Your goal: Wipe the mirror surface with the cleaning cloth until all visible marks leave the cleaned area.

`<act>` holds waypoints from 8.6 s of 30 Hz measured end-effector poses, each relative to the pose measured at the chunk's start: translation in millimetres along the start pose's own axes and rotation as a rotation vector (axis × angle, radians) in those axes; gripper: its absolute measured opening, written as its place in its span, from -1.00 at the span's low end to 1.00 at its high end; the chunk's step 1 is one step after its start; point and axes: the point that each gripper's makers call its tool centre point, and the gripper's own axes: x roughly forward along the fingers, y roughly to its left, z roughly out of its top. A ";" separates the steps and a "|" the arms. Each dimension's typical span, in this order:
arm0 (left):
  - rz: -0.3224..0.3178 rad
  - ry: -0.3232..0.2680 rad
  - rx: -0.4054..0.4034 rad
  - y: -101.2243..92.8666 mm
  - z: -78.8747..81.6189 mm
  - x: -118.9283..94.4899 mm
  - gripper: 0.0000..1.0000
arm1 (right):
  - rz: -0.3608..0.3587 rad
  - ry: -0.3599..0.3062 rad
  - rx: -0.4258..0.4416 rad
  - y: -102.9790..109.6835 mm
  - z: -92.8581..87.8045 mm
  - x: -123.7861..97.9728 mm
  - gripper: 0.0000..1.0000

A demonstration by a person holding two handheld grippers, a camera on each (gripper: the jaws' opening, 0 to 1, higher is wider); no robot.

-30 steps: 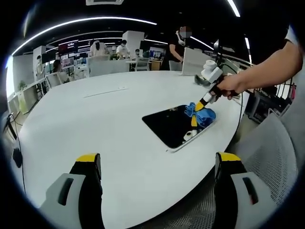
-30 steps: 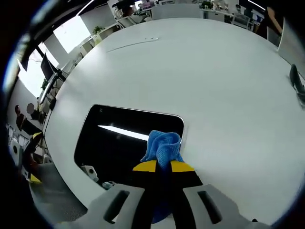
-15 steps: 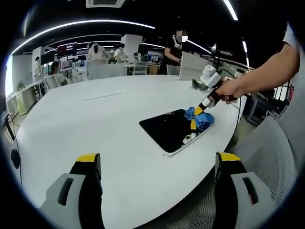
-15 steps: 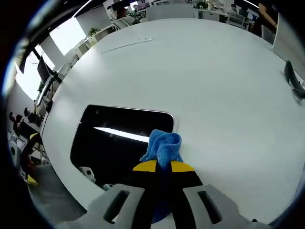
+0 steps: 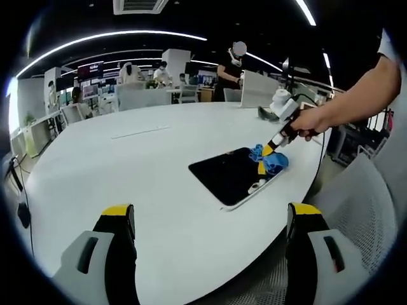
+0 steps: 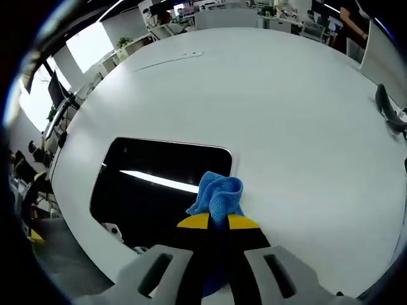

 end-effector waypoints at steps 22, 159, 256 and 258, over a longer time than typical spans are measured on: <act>-0.008 0.031 -0.012 -1.5 -4.6 0.0 0.98 | 0.029 -0.004 0.059 12.1 -32.4 -18.1 -0.95; 0.014 0.082 -0.007 5.6 -15.2 0.8 0.98 | 0.231 0.076 -0.068 214.6 -5.7 21.5 -0.97; 0.011 0.079 -0.039 6.4 -14.6 1.8 0.98 | 0.160 0.053 -0.118 164.3 90.5 59.1 -0.97; 0.010 0.082 -0.039 6.2 -15.1 1.8 0.98 | 0.156 0.054 -0.112 160.0 90.0 59.5 -0.97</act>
